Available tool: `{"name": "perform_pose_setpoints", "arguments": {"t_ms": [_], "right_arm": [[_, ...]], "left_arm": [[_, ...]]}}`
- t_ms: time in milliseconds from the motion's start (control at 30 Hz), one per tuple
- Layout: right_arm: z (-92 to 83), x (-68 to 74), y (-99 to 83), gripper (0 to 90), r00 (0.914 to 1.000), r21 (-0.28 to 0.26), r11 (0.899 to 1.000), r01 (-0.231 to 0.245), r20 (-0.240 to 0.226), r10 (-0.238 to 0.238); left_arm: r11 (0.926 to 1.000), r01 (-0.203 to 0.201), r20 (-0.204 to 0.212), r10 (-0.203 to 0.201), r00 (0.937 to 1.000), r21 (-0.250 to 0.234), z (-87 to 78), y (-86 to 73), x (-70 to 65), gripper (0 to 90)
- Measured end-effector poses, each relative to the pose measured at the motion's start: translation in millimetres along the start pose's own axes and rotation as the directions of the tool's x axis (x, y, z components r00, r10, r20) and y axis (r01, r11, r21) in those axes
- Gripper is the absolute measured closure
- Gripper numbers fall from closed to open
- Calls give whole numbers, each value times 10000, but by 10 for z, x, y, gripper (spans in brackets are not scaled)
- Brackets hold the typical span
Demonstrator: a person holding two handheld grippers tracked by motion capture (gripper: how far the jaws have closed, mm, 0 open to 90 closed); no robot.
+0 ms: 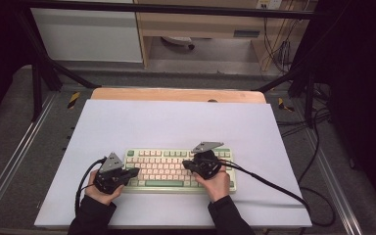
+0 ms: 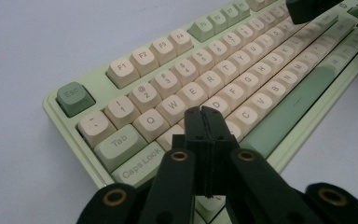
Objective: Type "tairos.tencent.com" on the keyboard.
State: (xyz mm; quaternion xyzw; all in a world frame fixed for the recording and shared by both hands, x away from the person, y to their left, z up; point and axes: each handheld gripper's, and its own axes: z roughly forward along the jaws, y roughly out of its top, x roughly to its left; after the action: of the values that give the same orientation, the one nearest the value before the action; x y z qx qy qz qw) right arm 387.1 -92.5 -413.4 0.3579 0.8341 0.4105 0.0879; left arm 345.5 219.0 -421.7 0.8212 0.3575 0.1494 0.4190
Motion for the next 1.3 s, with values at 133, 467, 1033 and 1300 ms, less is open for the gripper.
{"name": "perform_pose_setpoints", "arguments": {"t_ms": [133,467,1033,1300], "right_arm": [[-82,18,2,900,9998,-9,9998,195,45,-195],[-232,-25,-87,900,10000,-50,10000,80,-51,-80],[-368,-70,-253,900,9999,-86,9999,73,-86,-74],[-395,-79,-334,900,9999,-10,10000,-13,-128,13]], "left_arm": [[10000,-1,0,1,10000,-1,-2,2,-1,900],[10000,-26,-30,26,10000,-42,-9,18,-10,900],[9999,-106,-79,106,9999,-55,55,112,-54,900],[9998,-150,-93,151,9998,97,167,137,-71,900]]}}
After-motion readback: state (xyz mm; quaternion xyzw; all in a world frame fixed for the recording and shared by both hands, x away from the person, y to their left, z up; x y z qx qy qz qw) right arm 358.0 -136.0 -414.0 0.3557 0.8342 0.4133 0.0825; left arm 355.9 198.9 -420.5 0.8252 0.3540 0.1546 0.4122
